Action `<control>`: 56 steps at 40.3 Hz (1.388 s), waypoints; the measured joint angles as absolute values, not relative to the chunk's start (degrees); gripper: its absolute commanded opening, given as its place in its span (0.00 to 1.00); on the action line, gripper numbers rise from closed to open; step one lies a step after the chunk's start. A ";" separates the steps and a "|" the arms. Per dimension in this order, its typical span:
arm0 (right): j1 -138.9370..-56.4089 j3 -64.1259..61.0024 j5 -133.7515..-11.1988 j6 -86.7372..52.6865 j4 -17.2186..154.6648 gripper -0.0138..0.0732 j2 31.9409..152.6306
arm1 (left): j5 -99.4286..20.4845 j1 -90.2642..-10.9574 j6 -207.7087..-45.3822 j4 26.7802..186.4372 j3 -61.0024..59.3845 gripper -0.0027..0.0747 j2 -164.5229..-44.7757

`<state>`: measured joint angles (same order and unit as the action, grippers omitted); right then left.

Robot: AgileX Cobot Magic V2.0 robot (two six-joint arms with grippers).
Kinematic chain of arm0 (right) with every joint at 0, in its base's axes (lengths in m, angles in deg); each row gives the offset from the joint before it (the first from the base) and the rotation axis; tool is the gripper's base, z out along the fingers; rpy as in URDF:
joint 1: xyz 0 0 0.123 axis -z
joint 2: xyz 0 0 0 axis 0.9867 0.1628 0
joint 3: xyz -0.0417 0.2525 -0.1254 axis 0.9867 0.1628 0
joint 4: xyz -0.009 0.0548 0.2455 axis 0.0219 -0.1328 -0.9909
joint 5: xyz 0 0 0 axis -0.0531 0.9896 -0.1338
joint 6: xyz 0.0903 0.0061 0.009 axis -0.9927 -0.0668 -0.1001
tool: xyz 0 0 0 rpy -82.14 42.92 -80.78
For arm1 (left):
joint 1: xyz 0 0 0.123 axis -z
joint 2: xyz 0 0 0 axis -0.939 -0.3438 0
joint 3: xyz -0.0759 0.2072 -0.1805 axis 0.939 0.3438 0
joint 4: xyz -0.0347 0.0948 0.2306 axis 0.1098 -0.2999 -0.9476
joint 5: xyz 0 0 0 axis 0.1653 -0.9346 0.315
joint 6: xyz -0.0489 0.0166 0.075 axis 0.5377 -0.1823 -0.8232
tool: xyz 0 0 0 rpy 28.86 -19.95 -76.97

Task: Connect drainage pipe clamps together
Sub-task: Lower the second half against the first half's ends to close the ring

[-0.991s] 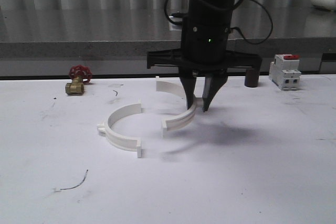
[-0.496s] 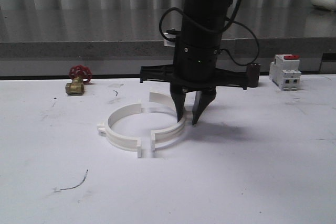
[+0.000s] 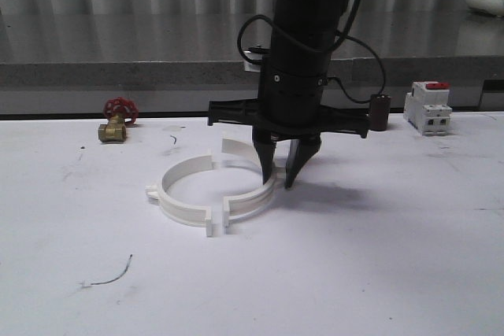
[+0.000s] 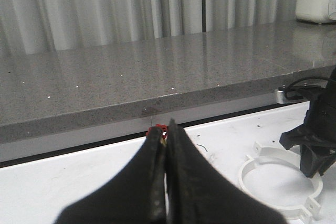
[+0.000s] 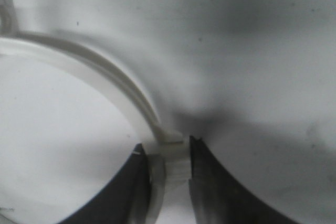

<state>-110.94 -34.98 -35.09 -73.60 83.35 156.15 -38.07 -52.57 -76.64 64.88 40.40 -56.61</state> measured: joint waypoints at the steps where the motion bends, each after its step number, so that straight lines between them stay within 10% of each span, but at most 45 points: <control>1: -110.94 -34.98 -35.20 -73.60 83.25 0.34 156.15 | -38.07 -52.57 -76.64 64.88 40.40 0.01 -56.61; 56: -110.94 -35.07 -36.22 -73.70 81.47 0.34 157.13 | -38.03 -52.57 -76.64 64.88 40.40 0.01 -56.61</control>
